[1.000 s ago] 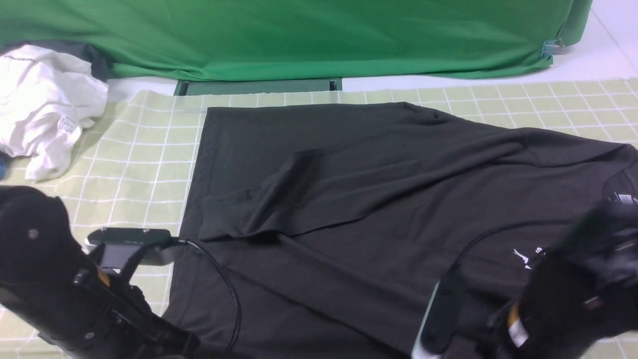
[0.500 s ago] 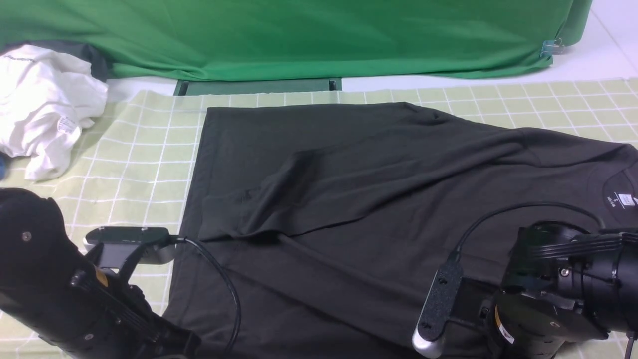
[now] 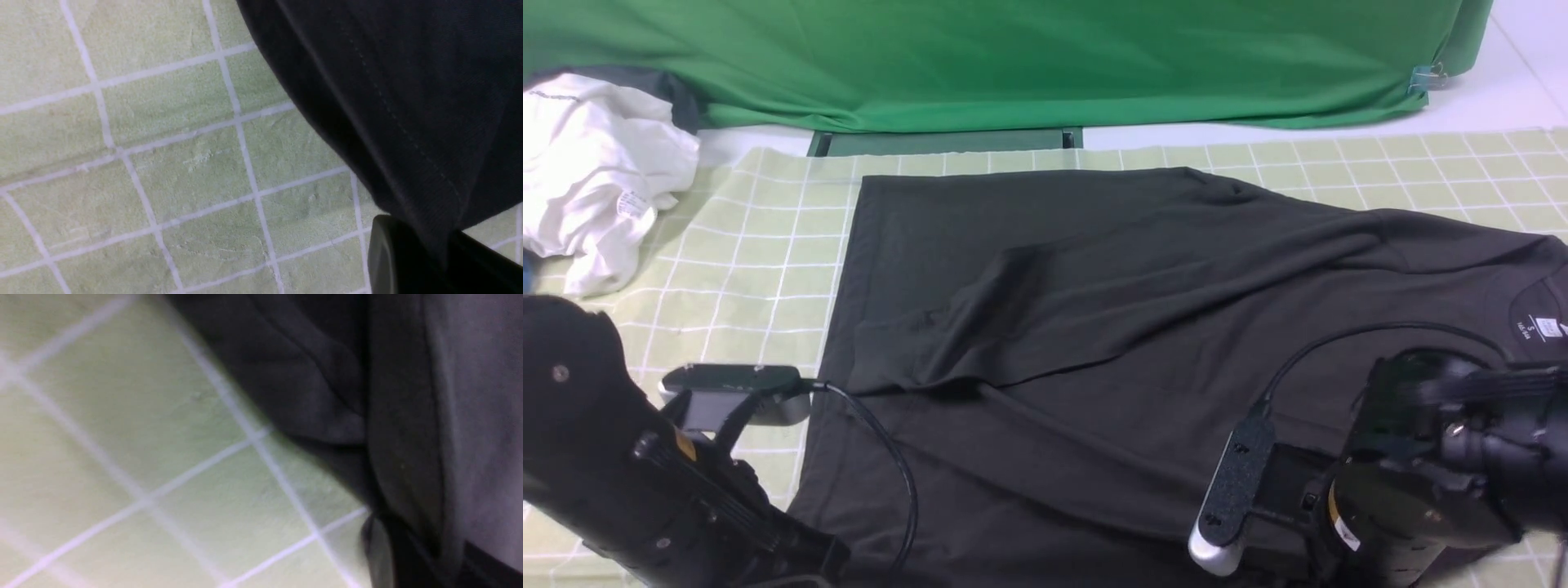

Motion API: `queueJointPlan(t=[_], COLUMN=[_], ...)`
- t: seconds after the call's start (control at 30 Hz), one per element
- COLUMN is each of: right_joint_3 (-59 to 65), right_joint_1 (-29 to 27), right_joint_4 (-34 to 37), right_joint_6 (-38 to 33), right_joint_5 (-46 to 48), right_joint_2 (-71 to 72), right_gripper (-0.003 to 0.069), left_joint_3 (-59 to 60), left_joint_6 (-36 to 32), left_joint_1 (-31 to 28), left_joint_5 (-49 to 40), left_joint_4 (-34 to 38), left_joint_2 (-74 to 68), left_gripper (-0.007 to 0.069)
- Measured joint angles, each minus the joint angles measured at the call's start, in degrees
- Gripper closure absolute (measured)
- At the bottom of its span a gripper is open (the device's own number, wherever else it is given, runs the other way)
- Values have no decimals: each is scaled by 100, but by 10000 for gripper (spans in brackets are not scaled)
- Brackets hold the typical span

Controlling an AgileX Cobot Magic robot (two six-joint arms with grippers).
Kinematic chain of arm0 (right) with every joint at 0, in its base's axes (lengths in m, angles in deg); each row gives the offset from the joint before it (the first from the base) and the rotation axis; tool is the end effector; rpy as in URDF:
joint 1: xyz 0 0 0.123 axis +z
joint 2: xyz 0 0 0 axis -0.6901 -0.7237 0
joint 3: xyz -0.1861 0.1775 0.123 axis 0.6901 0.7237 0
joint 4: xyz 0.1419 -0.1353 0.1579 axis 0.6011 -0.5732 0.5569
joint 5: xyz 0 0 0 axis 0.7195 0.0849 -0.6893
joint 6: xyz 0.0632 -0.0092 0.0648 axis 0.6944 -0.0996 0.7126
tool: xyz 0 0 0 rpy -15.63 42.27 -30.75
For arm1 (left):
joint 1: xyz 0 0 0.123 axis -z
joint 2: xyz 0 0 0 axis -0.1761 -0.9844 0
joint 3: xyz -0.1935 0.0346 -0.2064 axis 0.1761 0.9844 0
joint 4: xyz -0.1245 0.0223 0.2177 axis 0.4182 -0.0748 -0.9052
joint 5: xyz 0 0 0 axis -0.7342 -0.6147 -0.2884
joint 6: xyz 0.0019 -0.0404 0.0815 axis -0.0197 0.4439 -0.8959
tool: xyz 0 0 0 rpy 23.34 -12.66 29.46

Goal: Fold a long-sleeved shirt over a green coffee tablecloth.
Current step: 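Fold the black garment in half by bringing its near edge over to the far edge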

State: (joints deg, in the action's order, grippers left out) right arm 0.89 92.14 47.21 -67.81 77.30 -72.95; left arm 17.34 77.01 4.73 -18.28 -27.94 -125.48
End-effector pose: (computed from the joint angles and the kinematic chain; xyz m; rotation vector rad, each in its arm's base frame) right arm 0.1748 0.1819 0.1703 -1.5165 2.6592 -0.1458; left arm 0.1751 -0.0668 0.2174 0.2550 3.0603 -0.3565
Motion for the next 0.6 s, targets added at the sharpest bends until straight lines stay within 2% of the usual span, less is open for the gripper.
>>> queueJointPlan(t=[0.1, 0.23, 0.6], right_joint_3=[6, 143, 721], right_joint_1=[0, 7, 273], right_joint_4=[690, 1091, 1245], right_joint_6=[-247, -291, -101], right_joint_5=[310, 491, 663], right_joint_2=[383, 692, 1226], right_gripper=[639, 639, 641], left_joint_3=[-58, -63, 236], left_joint_6=[0, 0, 206], left_joint_1=[0, 0, 0], left_joint_5=[-277, -597, -791], left_joint_4=[0, -67, -161], left_joint_2=[190, 418, 1061], left_gripper=[597, 597, 597])
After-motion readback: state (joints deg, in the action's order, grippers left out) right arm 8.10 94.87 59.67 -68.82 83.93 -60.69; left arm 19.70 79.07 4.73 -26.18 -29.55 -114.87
